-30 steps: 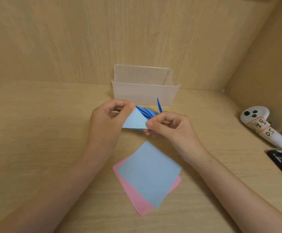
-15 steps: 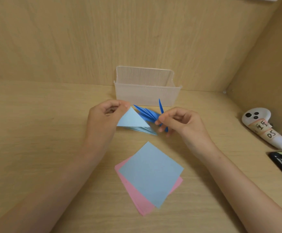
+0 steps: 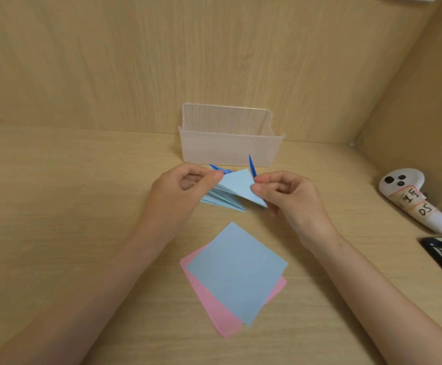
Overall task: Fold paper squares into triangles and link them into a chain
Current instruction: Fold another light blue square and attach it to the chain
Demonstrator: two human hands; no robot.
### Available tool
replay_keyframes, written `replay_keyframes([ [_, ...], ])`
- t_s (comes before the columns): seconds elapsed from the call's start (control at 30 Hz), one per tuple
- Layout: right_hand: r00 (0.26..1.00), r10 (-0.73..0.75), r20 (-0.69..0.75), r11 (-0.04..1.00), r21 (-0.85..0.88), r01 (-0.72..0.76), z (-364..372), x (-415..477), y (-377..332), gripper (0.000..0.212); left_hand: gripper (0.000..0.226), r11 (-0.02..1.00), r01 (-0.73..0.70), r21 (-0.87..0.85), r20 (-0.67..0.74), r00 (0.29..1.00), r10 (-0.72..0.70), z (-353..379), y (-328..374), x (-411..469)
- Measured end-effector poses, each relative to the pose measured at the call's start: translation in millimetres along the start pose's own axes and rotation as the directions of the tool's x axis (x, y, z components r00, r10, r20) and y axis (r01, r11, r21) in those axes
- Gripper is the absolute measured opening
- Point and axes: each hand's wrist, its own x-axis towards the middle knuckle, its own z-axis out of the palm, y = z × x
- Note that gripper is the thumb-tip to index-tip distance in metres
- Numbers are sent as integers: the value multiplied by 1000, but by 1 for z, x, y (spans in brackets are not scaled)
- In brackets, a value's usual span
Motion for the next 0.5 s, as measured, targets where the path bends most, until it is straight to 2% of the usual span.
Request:
replay_keyframes([
  [0.1,999,7,-39,998,-68,-10,-1,3,5,8,34,972,22,232,58,998,-36,-3,-3,0],
  [0.17,998,-5,-62,994,-109,-1,-3,5,5,7,43,958,9,285,62,998,-28,-4,-4,0],
  [0.27,998,-21,-62,986,-168,10,-6,7,7,7,47,943,0,332,210,975,-73,-4,-5,-4],
  [0.4,998,-54,-26,947,-317,43,-2,5,13,8,57,865,-144,481,395,916,-67,1,-6,-13],
  [0.5,991,-112,-67,913,-402,76,-2,4,13,6,61,824,-234,516,465,885,-40,5,-7,-16],
])
